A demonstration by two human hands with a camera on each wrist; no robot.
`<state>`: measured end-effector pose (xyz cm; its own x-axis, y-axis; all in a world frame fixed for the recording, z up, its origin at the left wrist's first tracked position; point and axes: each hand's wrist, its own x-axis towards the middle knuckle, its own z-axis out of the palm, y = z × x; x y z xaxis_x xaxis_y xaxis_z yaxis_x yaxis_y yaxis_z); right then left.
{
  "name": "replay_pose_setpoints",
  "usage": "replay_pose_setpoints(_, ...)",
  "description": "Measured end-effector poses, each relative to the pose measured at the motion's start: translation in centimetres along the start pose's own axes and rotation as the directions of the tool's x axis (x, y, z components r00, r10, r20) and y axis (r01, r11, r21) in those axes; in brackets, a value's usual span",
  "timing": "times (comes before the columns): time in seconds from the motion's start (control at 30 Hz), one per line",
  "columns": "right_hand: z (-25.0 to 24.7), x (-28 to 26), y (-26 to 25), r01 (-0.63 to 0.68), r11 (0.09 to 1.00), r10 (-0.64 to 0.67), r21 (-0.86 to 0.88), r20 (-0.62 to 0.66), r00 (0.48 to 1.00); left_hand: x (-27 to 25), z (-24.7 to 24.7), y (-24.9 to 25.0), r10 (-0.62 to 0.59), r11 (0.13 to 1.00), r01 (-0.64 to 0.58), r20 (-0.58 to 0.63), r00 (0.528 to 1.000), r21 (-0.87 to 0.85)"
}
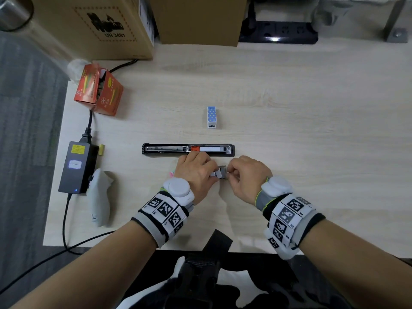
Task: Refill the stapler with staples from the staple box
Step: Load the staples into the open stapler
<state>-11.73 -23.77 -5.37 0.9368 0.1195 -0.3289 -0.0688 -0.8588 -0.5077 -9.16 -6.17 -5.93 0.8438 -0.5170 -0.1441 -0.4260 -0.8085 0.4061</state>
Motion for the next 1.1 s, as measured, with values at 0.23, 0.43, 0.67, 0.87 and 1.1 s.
replay_pose_setpoints(0.23, 0.0, 0.0, -0.7, 0.081, 0.996, -0.082, 0.036, 0.019, 0.996, -0.2, -0.1, -0.1, -0.015, 1.000, 0.015, 0.001, 1.000, -0.025)
replay_pose_setpoints(0.43, -0.1, 0.6, -1.3, 0.080, 0.997, -0.080, 0.002, 0.061, 0.995, -0.2, 0.2, -0.2, -0.038, 0.998, 0.038, 0.001, 0.999, -0.045)
replay_pose_setpoints(0.67, -0.4, 0.9, -1.9, 0.151, 0.988, -0.147, -0.036, 0.092, 0.985, 0.1, 0.1, -0.4, -0.043, 0.997, 0.044, 0.018, 0.999, -0.059)
replay_pose_setpoints(0.87, -0.8, 1.2, -2.1, 0.109, 0.994, -0.108, 0.006, 0.160, 0.981, 0.0, 0.2, -0.6, -0.029, 0.999, 0.029, 0.003, 1.000, -0.033)
replay_pose_setpoints(1.1, -2.1, 1.3, -1.5, 0.038, 0.996, -0.056, 0.076, 0.241, 0.969, 0.1, -0.4, -0.6, -0.020, 0.999, 0.020, 0.003, 1.000, -0.037)
